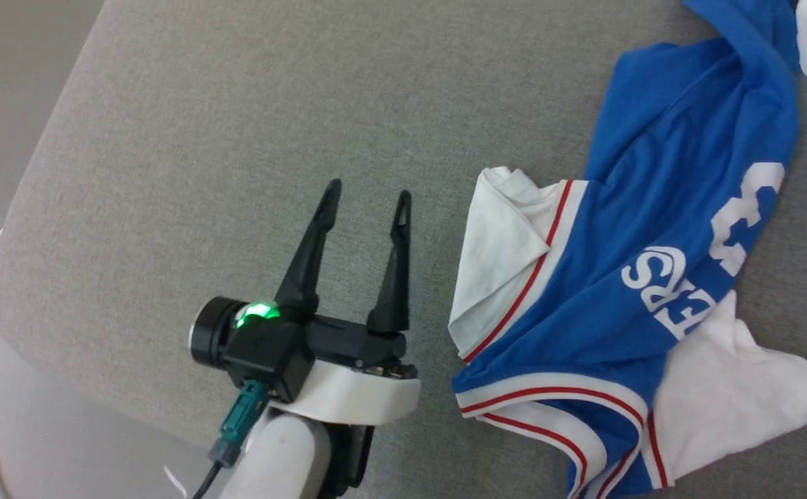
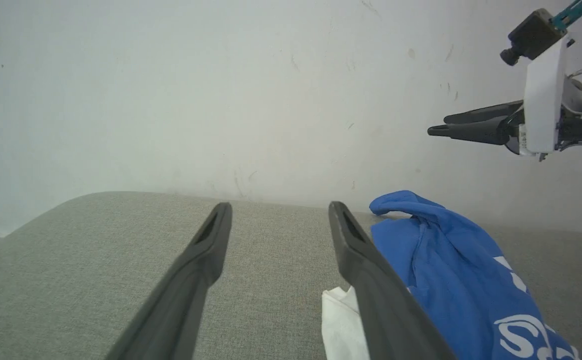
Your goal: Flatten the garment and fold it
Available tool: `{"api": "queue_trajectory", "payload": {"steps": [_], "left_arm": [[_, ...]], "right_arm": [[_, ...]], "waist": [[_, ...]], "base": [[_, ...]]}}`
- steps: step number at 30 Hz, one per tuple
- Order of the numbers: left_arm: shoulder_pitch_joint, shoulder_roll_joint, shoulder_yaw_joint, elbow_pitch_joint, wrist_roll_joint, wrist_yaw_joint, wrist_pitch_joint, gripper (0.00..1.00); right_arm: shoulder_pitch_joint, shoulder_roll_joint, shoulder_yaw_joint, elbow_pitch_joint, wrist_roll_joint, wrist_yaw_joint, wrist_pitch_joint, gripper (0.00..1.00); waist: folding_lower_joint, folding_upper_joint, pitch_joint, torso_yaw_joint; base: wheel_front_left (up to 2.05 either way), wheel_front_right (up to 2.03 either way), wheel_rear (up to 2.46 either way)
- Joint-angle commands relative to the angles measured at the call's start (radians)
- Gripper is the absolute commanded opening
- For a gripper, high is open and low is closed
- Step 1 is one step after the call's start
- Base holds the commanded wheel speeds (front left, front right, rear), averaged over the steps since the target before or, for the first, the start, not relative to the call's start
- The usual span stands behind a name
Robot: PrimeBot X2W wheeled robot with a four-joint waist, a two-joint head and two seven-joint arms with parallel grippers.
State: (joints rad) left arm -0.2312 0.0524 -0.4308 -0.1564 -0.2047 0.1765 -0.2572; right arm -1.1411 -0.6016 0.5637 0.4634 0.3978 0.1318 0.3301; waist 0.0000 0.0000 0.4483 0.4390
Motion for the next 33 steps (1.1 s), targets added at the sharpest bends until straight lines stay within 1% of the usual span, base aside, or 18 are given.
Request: {"api": "queue_trajectory", "payload": {"steps": [1,4,7,11,14,16,18,20,22,23,25,26,28,30,33], "left_arm": [[0.019,-0.002,0.019,0.005,0.017,-0.010,-0.005,1.00],[0.056,0.002,0.053,0.007,0.026,-0.020,-0.005,1.00],[0.095,0.009,0.083,0.000,0.033,-0.028,-0.005,1.00],[0.129,0.011,0.108,-0.014,0.044,-0.041,-0.005,1.00],[0.144,0.010,0.117,-0.022,0.051,-0.050,-0.005,1.00],[0.148,0.009,0.118,-0.024,0.053,-0.057,-0.005,1.00],[0.145,0.007,0.116,-0.024,0.055,-0.063,-0.005,1.00],[0.140,0.005,0.112,-0.021,0.053,-0.069,-0.005,1.00],[0.136,0.003,0.109,-0.019,0.051,-0.070,-0.005,1.00],[0.133,0.003,0.108,-0.018,0.051,-0.071,-0.005,1.00],[0.127,0.001,0.107,-0.018,0.052,-0.071,-0.005,1.00],[0.124,0.001,0.106,-0.018,0.052,-0.070,-0.005,1.00],[0.120,0.000,0.108,-0.020,0.053,-0.067,-0.005,1.00],[0.116,0.000,0.112,-0.021,0.051,-0.065,-0.005,1.00],[0.120,-0.001,0.125,-0.022,0.053,-0.056,-0.005,1.00]], "right_arm": [[0.064,-0.011,-0.035,-0.039,0.024,-0.001,-0.020,1.00],[0.212,-0.032,-0.113,-0.146,0.055,-0.001,-0.035,1.00],[0.420,-0.039,-0.199,-0.276,0.074,-0.001,-0.016,1.00],[0.732,-0.014,-0.325,-0.457,0.073,-0.001,0.045,1.00],[0.942,0.016,-0.380,-0.579,0.056,-0.001,0.109,1.00],[1.041,0.025,-0.397,-0.634,0.038,-0.001,0.140,1.00],[1.101,0.033,-0.403,-0.655,0.036,-0.001,0.153,1.00],[1.132,0.008,-0.383,-0.660,-0.004,-0.001,0.158,1.00],[1.137,0.014,-0.376,-0.642,-0.011,-0.001,0.148,1.00],[1.135,0.003,-0.356,-0.630,-0.022,-0.001,0.146,1.00],[1.121,0.004,-0.338,-0.598,-0.016,-0.001,0.141,1.00],[1.113,-0.004,-0.323,-0.584,-0.018,-0.001,0.145,0.76],[1.093,-0.009,-0.306,-0.560,-0.011,-0.001,0.152,0.00],[1.074,-0.013,-0.300,-0.547,-0.007,-0.001,0.160,0.00],[1.039,-0.008,-0.315,-0.544,-0.005,-0.001,0.151,0.00]], "waist": [[0.0000,0.0000,-0.107,-0.099],[0.0000,0.0000,-0.152,-0.137],[0.0000,0.0000,-0.182,-0.168],[0.0000,0.0000,-0.193,-0.188],[0.0000,0.0000,-0.189,-0.191],[0.0000,0.0000,-0.182,-0.187],[0.0000,0.0000,-0.173,-0.177],[0.0000,0.0000,-0.163,-0.159],[0.0000,0.0000,-0.153,-0.145],[0.0000,0.0000,-0.147,-0.137],[0.0000,0.0000,-0.136,-0.123],[0.0000,0.0000,-0.132,-0.116],[0.0000,0.0000,-0.124,-0.110],[0.0000,0.0000,-0.121,-0.110],[0.0000,0.0000,-0.127,-0.133]], "base": [[0.00,0.00,0.00],[0.00,0.00,0.00],[0.00,0.00,0.00],[0.00,0.00,0.00],[0.00,0.00,0.00],[0.00,0.00,0.00],[0.00,0.00,0.00],[0.00,0.00,0.00],[0.00,0.00,0.00],[0.00,0.00,0.00],[0.00,0.00,0.00],[0.00,0.00,0.00],[0.00,0.00,0.00],[0.00,0.00,0.00],[0.00,0.00,0.00]]}}
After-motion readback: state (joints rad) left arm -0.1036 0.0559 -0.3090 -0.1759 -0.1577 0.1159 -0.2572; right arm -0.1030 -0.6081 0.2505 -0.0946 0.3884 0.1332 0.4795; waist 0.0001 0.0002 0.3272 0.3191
